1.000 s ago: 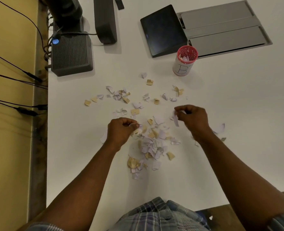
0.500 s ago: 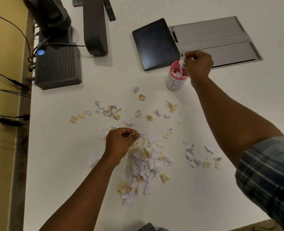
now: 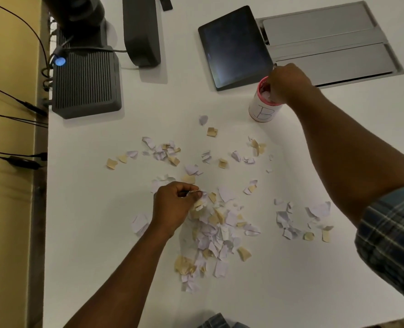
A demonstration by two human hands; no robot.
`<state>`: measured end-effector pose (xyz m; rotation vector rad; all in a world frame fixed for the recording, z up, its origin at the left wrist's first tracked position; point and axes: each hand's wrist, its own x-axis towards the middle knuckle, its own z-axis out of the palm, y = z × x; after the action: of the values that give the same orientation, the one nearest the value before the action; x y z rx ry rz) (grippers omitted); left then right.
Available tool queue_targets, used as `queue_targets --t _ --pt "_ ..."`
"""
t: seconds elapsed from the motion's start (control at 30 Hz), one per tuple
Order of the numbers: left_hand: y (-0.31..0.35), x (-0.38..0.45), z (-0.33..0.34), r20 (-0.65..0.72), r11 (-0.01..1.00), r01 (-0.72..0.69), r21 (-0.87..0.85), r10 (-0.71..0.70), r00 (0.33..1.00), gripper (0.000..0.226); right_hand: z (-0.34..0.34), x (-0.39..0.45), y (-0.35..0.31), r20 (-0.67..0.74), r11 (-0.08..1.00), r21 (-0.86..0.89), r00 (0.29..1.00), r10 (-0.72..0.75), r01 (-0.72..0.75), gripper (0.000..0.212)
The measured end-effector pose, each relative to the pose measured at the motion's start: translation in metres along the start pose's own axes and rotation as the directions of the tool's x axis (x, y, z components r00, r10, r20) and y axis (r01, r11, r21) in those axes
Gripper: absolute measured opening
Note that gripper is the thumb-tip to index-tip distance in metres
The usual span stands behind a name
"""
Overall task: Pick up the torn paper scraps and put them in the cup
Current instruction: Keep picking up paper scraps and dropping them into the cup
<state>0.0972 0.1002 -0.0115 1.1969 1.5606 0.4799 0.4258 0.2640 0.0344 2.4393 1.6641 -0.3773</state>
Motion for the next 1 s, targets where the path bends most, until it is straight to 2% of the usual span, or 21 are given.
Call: queue_targets --t 0.33,0.5,0.63,0.7,0.77,0.83,0.9,1.0 --pt "0.004 0.001 -0.003 -0.031 1.0 -0.013 0.016 0.014 0.999 0.012 0.013 0.027 -0.007 0.234 0.991 -0.124 0.972 -0.027 0.057 0.049" --pt "0.004 0.004 -0.002 -0.03 1.0 -0.023 0.012 0.023 0.999 0.013 0.007 0.026 -0.006 0.232 0.986 -0.132 0.97 -0.067 0.1 0.043" --pt "0.015 0.009 0.003 -0.019 0.999 -0.013 -0.038 0.012 1.0 0.014 -0.019 0.004 0.001 0.057 0.99 -0.06 0.991 -0.122 0.125 0.037" --pt "0.027 0.015 0.008 0.005 0.997 -0.014 -0.082 0.015 1.0 0.016 -0.023 -0.015 0.008 -0.145 0.986 0.006 0.976 -0.162 0.165 0.028" --pt "0.041 0.021 0.015 0.03 0.993 -0.027 -0.112 0.031 0.999 0.013 -0.015 -0.044 0.015 -0.399 0.957 0.209 0.911 -0.106 0.203 0.019" --pt "0.06 0.028 0.025 0.073 0.987 -0.04 -0.158 0.052 0.996 0.01 0.003 -0.078 0.018 -0.557 0.891 0.397 0.829 0.045 0.219 0.021" --pt "0.082 0.037 0.037 0.11 0.981 -0.071 -0.183 0.092 0.99 0.01 0.033 -0.109 0.019 -0.572 0.828 0.526 0.801 0.176 0.193 0.021" --pt "0.122 0.056 0.059 0.114 0.974 -0.194 -0.118 0.208 0.972 0.01 0.087 -0.149 0.016 -0.42 0.761 0.638 0.881 0.216 0.118 0.022"
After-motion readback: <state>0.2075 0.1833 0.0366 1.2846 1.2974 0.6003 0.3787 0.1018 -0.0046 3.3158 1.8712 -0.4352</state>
